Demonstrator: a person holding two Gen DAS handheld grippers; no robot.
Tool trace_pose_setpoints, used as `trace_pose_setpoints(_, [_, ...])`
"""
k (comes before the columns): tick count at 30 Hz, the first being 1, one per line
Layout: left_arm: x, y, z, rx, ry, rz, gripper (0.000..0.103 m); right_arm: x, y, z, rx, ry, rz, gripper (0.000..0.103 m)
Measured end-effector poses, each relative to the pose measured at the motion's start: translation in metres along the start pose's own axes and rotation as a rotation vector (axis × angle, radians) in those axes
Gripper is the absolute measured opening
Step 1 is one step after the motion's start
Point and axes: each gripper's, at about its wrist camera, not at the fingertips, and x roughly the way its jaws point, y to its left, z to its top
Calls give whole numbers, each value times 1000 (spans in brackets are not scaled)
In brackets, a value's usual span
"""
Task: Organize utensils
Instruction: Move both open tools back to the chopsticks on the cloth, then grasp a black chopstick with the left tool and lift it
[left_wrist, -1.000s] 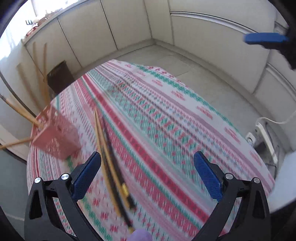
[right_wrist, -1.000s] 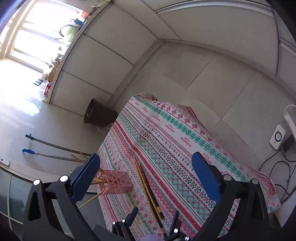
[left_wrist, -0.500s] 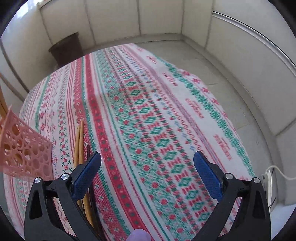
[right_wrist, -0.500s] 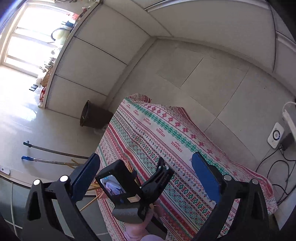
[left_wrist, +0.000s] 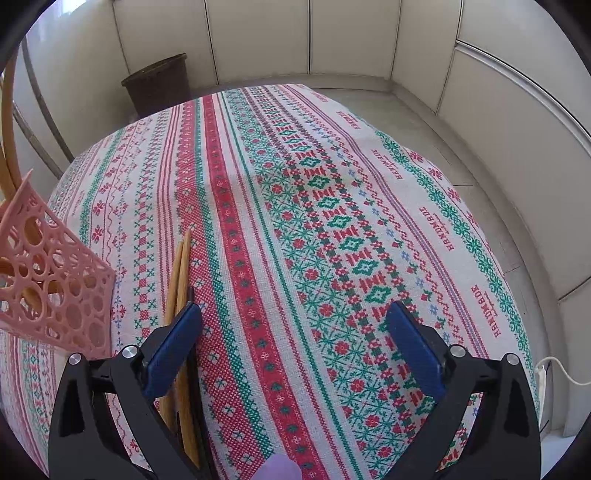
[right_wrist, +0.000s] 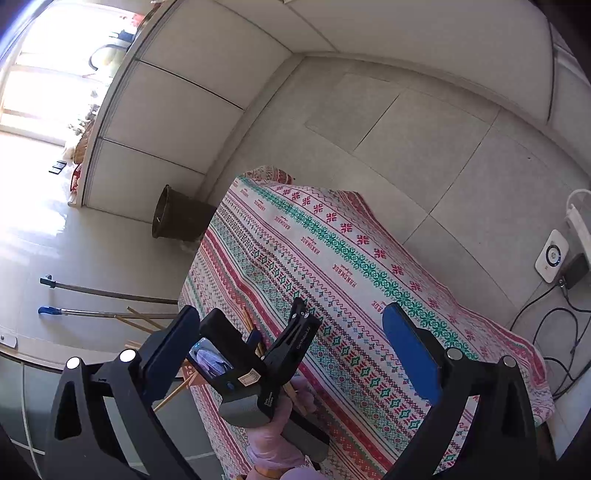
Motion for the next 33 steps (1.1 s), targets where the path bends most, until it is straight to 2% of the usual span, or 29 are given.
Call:
trace_pose_setpoints(4, [-5, 2, 0, -8, -33, 18, 96, 4, -1, 0, 4, 25, 5, 96])
trace_pose_setpoints(10, [-2, 4, -1, -7, -17, 46, 96, 9, -1, -1, 0, 52, 8, 96])
trace_pose_setpoints(12, [1, 2, -1, 16, -2, 13, 96, 8, -2, -2, 1, 50, 4, 96])
trace_pose_setpoints(14, [1, 5, -1, -6, 1, -10, 96, 8, -3, -1, 6, 51, 2, 96])
trace_pose_setpoints(16, [0, 7, -3, -23, 5, -12, 89, 9, -4, -1, 14, 58, 5, 96])
trace_pose_setpoints(18, [-1, 4, -5, -14, 2, 6, 88, 9, -6, -1, 21, 67, 10, 96])
trace_pose_setpoints(20, [-6, -1, -8, 11, -9, -5, 78, 10, -6, -1, 21, 69, 12, 96])
trace_pose_setpoints(21, [-8, -3, -10, 28, -16, -12, 63, 9, -6, -1, 21, 69, 11, 96])
trace_pose_setpoints(22, [-12, -6, -11, 44, -18, -36, 40, 9, -6, -1, 21, 69, 11, 96])
trace_pose_setpoints(23, [-16, -9, -14, 54, -14, -44, 34, 9, -6, -1, 20, 71, 13, 96])
trace_pose_setpoints(25, [-21, -10, -20, 44, 1, -81, 13, 9, -5, -1, 16, 75, 15, 96])
trace_pose_setpoints(28, [-30, -4, -34, 50, 17, -144, 5, 13, -2, -4, -4, 88, 15, 96])
trace_pose_setpoints(33, [-59, 31, -56, 15, 59, -237, 4, 34, 19, -19, -128, 141, -30, 96])
